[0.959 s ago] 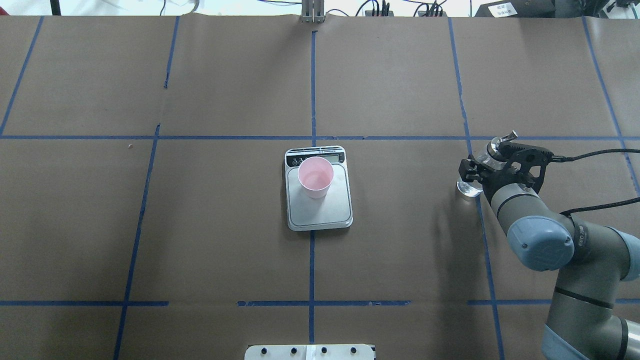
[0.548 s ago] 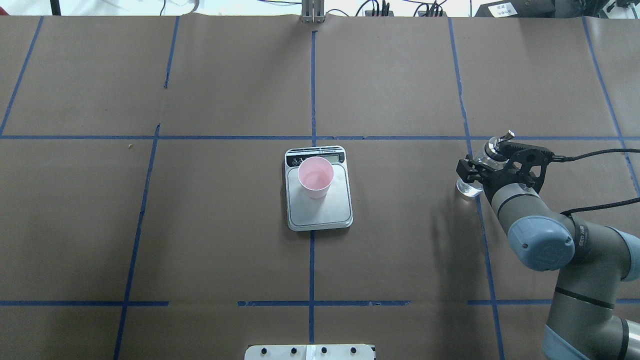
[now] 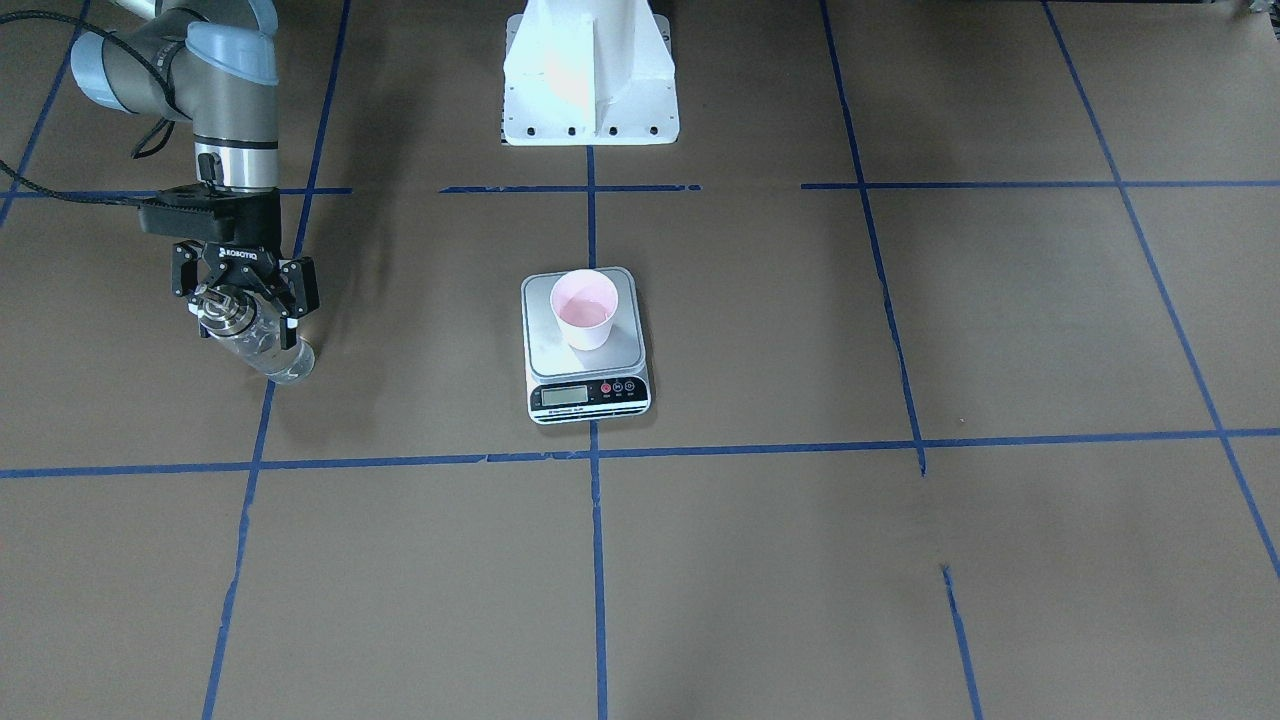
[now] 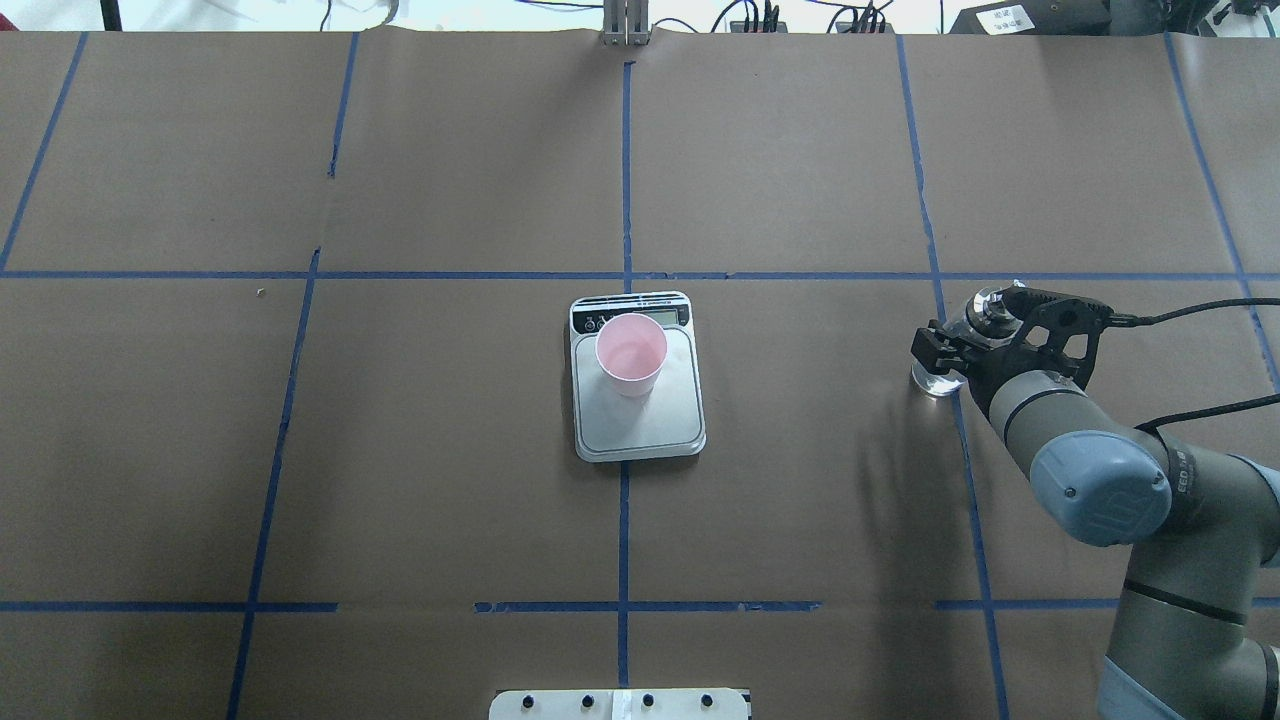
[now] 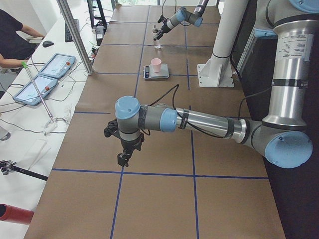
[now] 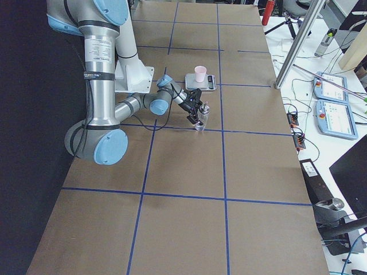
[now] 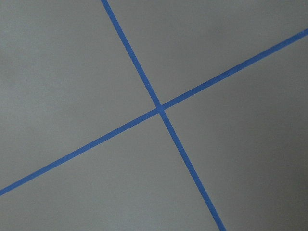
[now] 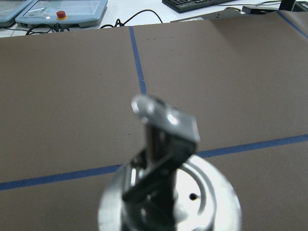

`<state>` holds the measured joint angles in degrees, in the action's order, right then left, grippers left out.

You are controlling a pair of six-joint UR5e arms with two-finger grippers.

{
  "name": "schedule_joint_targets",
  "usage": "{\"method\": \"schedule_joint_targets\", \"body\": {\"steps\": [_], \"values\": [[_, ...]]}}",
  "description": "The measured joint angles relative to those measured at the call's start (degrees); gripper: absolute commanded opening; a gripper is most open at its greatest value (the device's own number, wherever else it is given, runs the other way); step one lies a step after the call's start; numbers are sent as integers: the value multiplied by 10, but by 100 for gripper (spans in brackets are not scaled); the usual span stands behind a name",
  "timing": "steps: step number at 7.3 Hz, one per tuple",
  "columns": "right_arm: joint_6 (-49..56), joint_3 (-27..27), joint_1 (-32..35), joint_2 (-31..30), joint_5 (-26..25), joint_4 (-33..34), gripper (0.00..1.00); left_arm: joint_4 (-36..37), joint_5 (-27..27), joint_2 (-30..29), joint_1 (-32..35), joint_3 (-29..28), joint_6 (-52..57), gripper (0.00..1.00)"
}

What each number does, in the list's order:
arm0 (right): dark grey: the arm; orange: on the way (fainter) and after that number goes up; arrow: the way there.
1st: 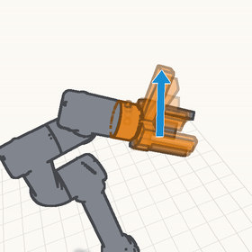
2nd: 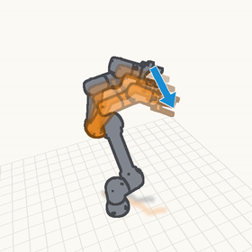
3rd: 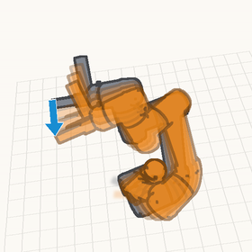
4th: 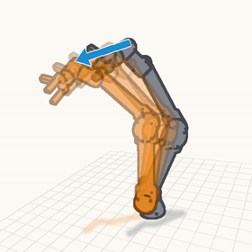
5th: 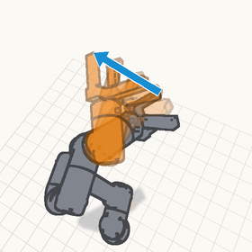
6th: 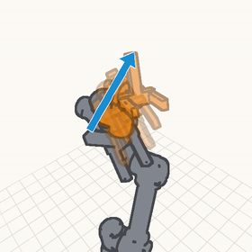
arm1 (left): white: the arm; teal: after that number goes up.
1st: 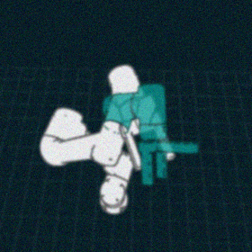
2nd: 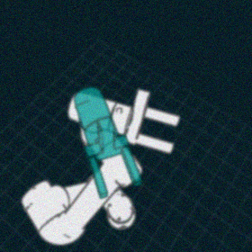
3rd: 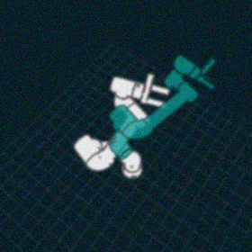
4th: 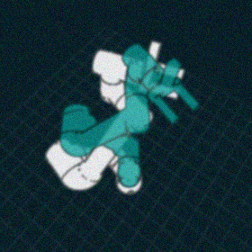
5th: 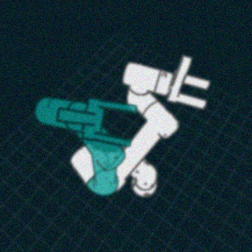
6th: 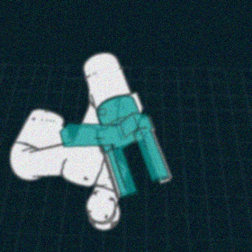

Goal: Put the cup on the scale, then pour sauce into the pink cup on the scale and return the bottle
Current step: 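Open the right gripper and draw it back from the bottle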

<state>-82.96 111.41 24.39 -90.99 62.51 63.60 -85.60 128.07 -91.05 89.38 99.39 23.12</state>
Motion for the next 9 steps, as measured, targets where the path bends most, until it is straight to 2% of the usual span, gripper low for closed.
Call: {"method": "schedule_joint_targets", "body": {"steps": [2,3,7,9], "values": [[-1,12,-1,-2,39,6,100,0,-1,0,0,0,0,100],[-1,28,-1,-2,65,30,100,0,-1,0,0,0,0,100],[-44,143,-20,4,205,208,100,0,-2,0,1,0,0,100],[-61,202,-51,4,248,274,100,0,-4,0,2,2,0,100]]}}
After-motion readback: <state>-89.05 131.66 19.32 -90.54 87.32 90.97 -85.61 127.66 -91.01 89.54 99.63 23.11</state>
